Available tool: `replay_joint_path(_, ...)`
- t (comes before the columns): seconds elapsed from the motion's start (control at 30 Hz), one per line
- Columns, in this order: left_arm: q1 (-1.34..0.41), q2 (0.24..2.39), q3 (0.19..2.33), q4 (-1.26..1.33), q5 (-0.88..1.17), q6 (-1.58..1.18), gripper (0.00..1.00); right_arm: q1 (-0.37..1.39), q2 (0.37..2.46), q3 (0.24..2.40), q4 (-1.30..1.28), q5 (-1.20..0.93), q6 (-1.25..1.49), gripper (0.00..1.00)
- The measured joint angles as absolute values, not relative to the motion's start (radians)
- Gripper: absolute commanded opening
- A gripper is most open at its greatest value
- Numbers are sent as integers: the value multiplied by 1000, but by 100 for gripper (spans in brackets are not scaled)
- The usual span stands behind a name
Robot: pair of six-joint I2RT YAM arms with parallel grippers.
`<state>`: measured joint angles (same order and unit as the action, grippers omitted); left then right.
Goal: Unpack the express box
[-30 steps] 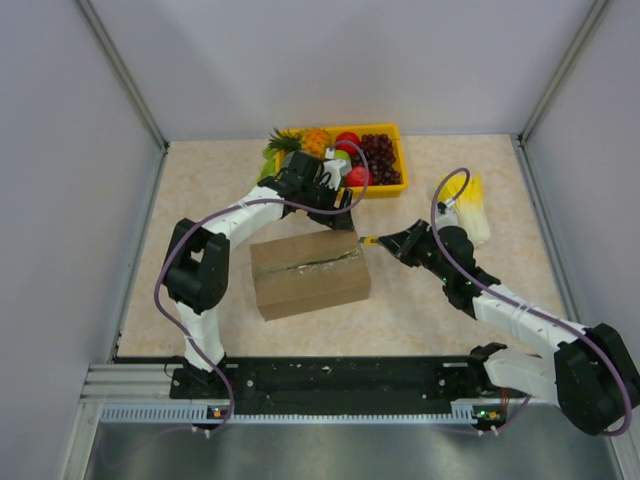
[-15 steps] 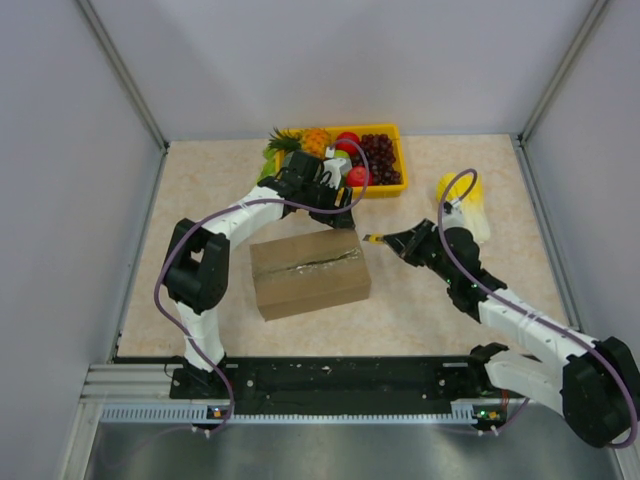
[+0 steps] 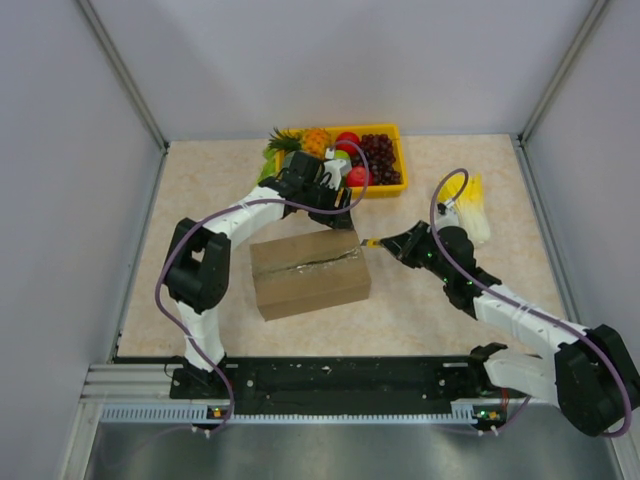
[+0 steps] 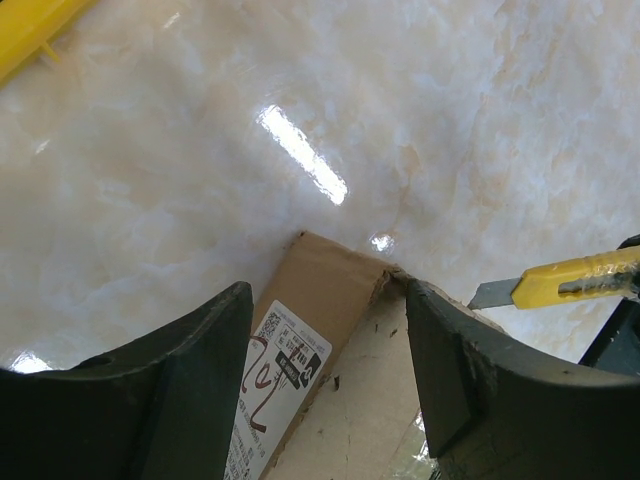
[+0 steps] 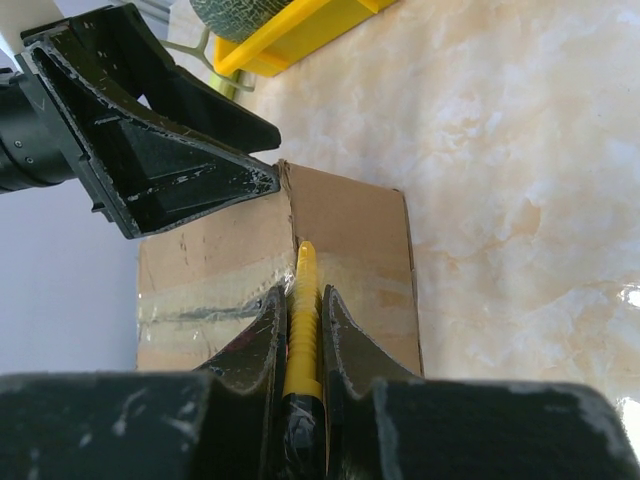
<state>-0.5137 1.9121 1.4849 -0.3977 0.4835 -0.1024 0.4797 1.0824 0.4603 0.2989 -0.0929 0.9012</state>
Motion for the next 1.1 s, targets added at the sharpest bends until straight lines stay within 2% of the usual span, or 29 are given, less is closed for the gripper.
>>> replay_joint_path(0.53,-525,1922,1506,-414,477,-97,69,468,1063,460,299,-78,909,0)
replay_joint_path(1.1,-546,1964,1587,-504,434,-81,51,458,1096,461,320,-155,917,0)
